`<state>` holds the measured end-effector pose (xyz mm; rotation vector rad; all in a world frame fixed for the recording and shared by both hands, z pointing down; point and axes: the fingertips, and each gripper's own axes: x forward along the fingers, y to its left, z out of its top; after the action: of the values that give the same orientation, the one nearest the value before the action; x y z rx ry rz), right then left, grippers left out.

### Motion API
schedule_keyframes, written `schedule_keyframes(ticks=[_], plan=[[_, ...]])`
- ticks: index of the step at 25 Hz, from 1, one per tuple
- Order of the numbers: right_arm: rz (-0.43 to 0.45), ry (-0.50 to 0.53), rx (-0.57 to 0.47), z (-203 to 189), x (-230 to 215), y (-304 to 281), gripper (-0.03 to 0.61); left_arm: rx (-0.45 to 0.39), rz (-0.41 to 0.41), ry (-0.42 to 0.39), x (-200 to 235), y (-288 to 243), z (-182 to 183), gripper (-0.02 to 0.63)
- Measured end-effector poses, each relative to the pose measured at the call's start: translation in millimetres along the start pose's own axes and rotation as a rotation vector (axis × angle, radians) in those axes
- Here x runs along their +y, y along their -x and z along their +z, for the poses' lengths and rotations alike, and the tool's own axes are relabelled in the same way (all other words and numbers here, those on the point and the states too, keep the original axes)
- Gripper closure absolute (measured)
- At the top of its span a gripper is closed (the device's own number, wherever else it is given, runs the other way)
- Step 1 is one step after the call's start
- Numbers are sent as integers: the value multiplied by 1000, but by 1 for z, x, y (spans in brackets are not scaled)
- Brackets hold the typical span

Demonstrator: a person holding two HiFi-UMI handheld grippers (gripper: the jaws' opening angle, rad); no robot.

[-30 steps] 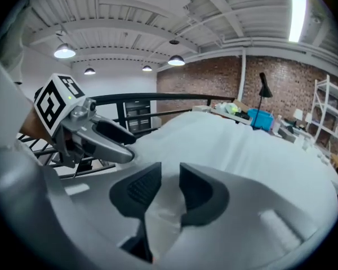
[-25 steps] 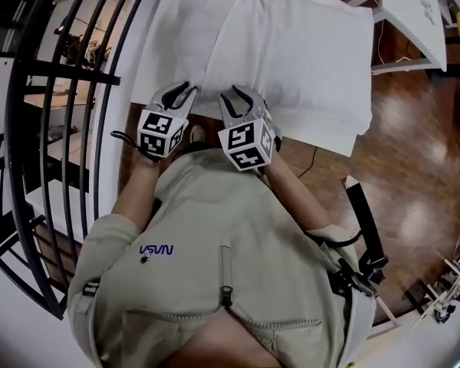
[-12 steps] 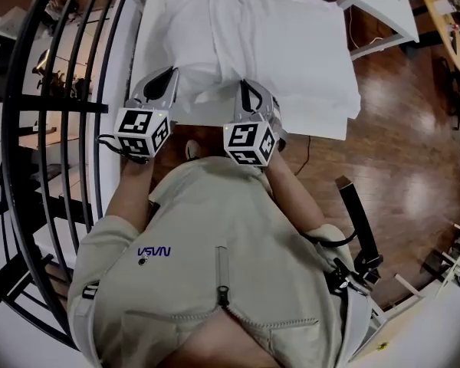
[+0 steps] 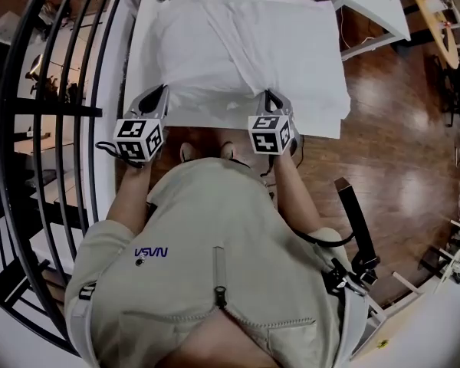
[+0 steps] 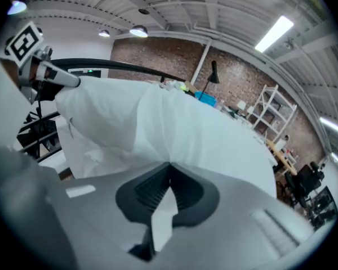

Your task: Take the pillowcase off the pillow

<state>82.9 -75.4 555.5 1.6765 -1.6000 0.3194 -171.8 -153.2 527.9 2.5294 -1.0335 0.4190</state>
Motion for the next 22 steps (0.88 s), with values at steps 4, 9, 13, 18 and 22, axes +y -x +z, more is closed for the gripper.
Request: schedule_keyframes(ticks=[4, 9, 13, 18, 22], plan=[[67, -29, 47, -19, 1, -18, 571, 87, 30, -7, -3, -17, -41, 601], [138, -51, 27, -20, 9, -12, 569, 80, -8, 62, -13, -13, -41, 600], [221, -122, -20, -10, 9, -1, 541, -8, -63, 123, -25, 1, -6, 547], [326, -141, -129, 13, 10, 28, 485, -77, -45, 87, -36, 14, 36, 498], [350, -154, -252, 40, -4, 47, 485, -48, -23, 19, -47, 1, 48, 454]])
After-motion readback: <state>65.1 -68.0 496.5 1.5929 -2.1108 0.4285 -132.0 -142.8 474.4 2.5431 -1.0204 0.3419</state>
